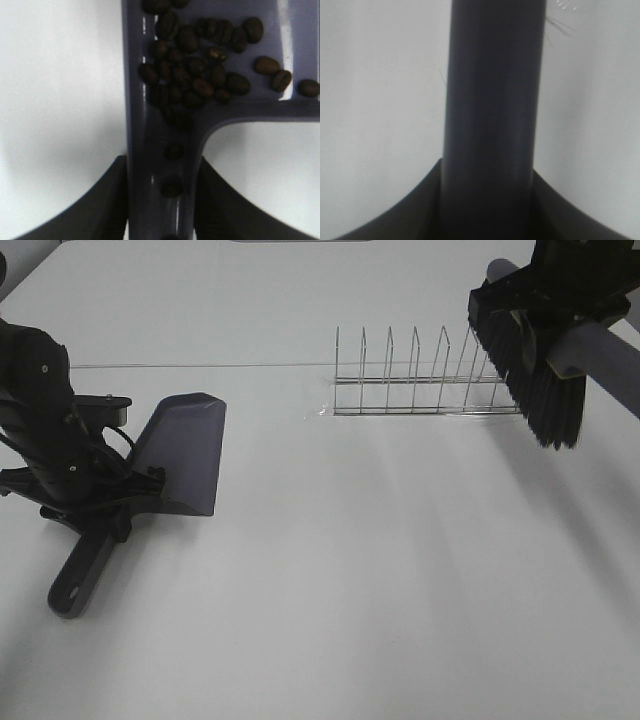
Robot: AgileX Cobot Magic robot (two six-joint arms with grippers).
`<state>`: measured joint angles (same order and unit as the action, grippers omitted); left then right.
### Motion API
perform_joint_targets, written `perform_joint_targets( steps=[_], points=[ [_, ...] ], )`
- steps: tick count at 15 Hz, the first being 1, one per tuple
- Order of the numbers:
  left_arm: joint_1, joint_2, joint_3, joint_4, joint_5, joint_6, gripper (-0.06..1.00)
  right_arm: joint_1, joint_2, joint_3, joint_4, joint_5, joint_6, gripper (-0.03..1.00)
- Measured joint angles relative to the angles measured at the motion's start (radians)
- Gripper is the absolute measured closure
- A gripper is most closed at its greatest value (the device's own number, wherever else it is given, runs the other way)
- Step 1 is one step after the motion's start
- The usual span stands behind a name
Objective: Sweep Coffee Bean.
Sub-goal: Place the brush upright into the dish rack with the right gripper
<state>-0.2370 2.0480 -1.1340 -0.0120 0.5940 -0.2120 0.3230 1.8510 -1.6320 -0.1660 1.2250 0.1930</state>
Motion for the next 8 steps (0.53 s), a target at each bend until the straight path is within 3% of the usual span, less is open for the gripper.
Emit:
perform_joint_targets(
  steps=[8],
  points=[
    [0.000,0.000,0.000,0.000,0.001,0.000,0.59,0.000,0.207,0.015,-0.060,-0.008,0.001,0.62]
  ],
)
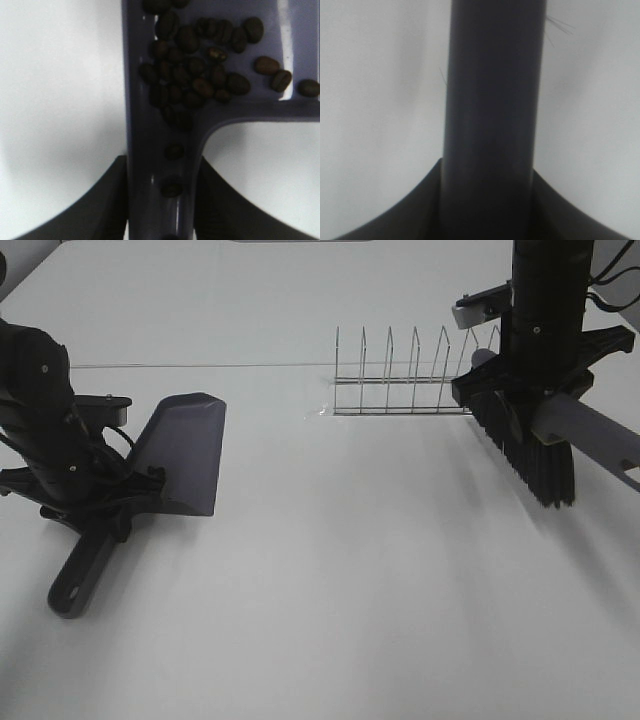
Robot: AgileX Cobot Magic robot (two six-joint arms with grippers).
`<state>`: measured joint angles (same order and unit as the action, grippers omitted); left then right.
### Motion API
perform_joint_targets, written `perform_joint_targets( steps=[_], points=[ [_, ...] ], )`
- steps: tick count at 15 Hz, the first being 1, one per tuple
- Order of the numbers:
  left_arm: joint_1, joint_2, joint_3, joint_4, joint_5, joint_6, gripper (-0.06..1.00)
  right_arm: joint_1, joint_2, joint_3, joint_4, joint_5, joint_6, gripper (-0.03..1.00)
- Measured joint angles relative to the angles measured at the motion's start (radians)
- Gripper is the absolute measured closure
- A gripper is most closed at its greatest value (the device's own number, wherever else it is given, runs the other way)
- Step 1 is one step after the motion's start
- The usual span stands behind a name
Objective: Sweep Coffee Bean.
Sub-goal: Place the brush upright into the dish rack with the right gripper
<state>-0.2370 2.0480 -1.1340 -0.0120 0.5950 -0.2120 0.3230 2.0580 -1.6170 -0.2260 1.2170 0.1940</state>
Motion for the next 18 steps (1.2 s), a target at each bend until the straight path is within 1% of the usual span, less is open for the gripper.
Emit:
perform_joint_targets(
  steps=[4,9,13,18],
  points=[
    [0.000,0.000,-0.001,0.000,0.001,0.000,0.59,0.000,0.037,-0.005,-0.008,-0.054,0.000,0.62],
    [0.000,0.000,-0.002,0.000,0.002,0.000,0.59,-0.082,0.060,-0.025,0.011,-0.074,0.017,0.62],
    [0.000,0.000,-0.002,0.000,0.002,0.000,0.59,-0.082,0.060,-0.025,0.034,-0.123,0.011,0.62],
    [0.000,0.000,-0.002,0.000,0.002,0.000,0.59,-0.082,0.060,-0.025,0.017,-0.196,0.022,0.62]
  ],
)
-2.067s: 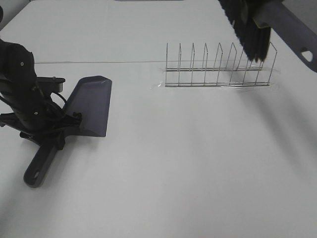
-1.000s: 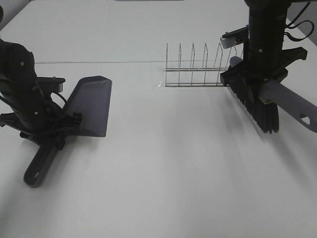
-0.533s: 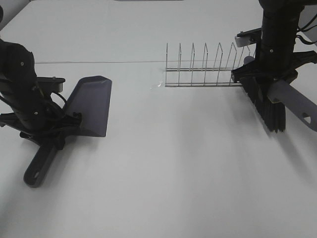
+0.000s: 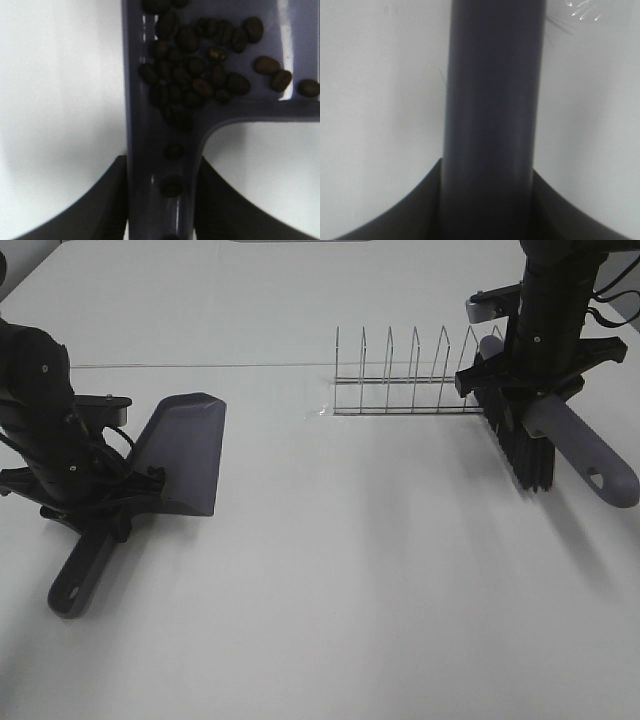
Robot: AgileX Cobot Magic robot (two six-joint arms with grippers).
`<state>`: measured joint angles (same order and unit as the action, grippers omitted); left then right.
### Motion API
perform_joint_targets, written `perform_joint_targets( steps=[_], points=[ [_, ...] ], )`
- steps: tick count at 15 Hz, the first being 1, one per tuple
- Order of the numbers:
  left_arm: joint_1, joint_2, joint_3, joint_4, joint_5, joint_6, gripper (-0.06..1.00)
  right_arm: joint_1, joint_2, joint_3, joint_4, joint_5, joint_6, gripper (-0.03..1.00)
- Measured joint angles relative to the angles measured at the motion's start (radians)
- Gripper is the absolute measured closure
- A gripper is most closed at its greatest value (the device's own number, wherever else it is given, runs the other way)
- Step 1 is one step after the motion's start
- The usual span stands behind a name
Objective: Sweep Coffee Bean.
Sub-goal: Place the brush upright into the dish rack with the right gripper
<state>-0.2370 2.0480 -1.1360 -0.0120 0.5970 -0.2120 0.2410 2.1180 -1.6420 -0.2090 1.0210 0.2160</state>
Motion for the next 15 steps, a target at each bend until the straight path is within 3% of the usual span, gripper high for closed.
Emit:
perform_joint_targets(
  steps=[10,15],
  points=[
    [0.000,0.000,0.000,0.000,0.000,0.000,0.59,-0.030,0.001,-0.002,0.025,-0.094,-0.013,0.62],
    [0.000,0.000,0.000,0.000,0.000,0.000,0.59,-0.033,0.095,-0.181,0.032,0.004,-0.014,0.62]
  ],
)
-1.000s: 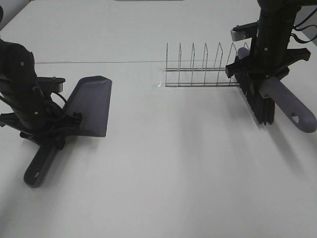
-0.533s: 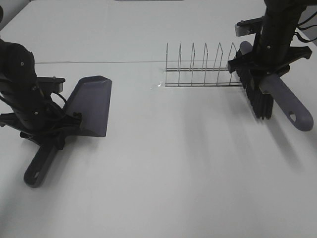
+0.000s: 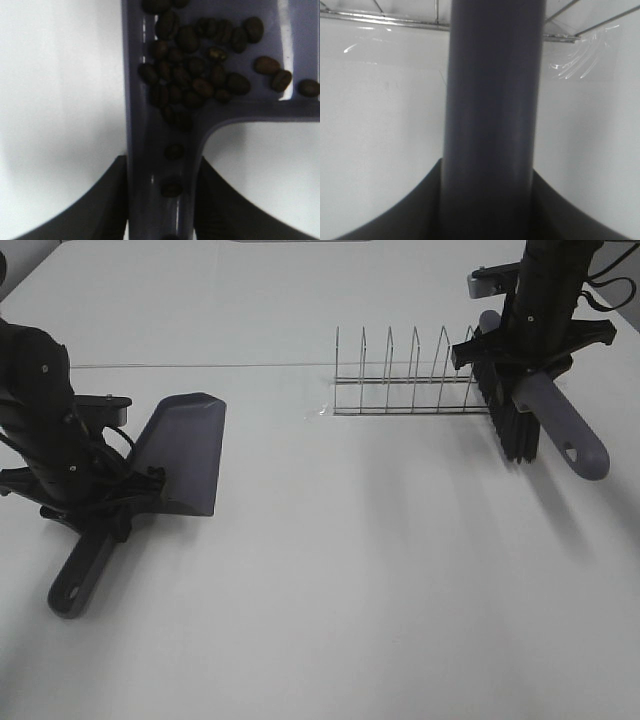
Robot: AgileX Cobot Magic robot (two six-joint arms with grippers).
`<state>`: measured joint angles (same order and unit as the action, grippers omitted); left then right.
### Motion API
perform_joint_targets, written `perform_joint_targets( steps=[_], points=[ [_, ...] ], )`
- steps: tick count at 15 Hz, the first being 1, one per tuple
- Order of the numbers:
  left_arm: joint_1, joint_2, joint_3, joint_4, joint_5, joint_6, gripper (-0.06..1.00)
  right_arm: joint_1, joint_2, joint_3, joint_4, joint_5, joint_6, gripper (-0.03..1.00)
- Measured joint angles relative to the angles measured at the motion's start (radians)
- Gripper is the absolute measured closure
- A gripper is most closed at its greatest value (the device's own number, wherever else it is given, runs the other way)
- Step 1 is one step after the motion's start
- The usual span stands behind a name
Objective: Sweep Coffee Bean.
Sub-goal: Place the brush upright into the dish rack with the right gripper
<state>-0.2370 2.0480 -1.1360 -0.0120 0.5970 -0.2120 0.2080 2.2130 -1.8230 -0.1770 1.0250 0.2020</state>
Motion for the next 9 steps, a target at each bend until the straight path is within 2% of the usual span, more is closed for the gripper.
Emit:
perform_joint_targets(
  steps=[5,9],
  points=[
    [0.000,0.000,0.000,0.000,0.000,0.000,0.59,-0.002,0.095,-0.156,-0.006,0.048,-0.008,0.62],
    [0.000,0.000,0.000,0.000,0.000,0.000,0.59,-0.003,0.154,-0.204,-0.022,0.065,-0.008,0.62]
  ],
)
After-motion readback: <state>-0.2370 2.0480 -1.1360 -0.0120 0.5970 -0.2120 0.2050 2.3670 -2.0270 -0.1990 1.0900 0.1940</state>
